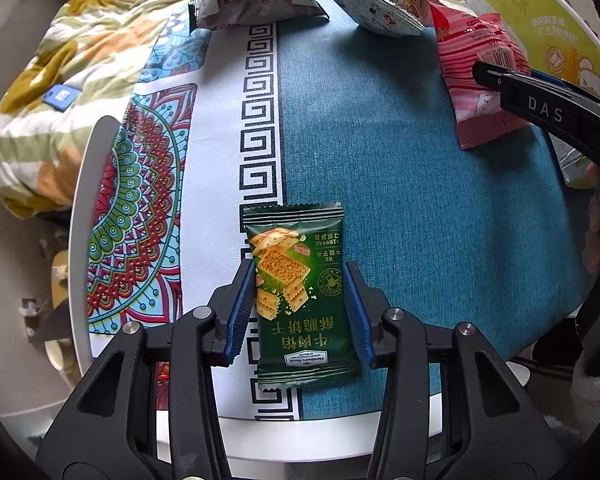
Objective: Organize snacks
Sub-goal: 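Grasp the green cracker packet with left gripper while right gripper grasps pink striped bag, then carry both packets over the cardboard box and open both grippers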
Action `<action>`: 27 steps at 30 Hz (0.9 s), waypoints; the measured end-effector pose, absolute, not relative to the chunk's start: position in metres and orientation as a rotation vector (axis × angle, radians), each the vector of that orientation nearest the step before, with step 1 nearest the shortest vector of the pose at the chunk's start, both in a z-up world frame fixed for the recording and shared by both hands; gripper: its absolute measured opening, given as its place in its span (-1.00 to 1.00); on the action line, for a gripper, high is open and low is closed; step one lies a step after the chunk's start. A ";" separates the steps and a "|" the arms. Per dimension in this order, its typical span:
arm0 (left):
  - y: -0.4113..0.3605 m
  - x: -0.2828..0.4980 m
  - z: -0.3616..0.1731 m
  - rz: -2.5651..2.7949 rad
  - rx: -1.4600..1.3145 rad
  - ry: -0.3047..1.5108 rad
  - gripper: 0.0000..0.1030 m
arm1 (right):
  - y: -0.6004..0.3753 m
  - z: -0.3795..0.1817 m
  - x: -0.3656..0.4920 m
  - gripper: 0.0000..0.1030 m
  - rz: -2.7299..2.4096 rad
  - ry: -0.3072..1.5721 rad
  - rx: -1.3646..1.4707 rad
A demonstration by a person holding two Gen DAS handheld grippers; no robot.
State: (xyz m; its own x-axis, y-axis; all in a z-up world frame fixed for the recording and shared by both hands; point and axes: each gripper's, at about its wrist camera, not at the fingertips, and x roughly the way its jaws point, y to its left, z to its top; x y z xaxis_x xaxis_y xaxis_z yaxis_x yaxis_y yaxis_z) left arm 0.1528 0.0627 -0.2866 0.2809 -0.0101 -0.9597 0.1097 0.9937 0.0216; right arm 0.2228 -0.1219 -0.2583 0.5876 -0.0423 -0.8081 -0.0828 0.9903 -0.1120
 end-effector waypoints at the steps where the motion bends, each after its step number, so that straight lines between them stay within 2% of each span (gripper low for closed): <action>1: 0.063 0.152 -0.283 -0.083 0.086 1.273 -0.23 | -0.123 -0.257 0.223 -0.03 0.030 0.941 -0.136; 13: 0.059 0.154 -0.229 -0.132 0.099 1.163 -0.23 | -0.127 -0.226 0.205 -0.08 0.021 0.879 -0.077; 27: 0.027 0.155 -0.125 -0.299 0.105 0.941 -0.23 | -0.141 -0.117 0.162 -0.09 -0.014 0.698 0.038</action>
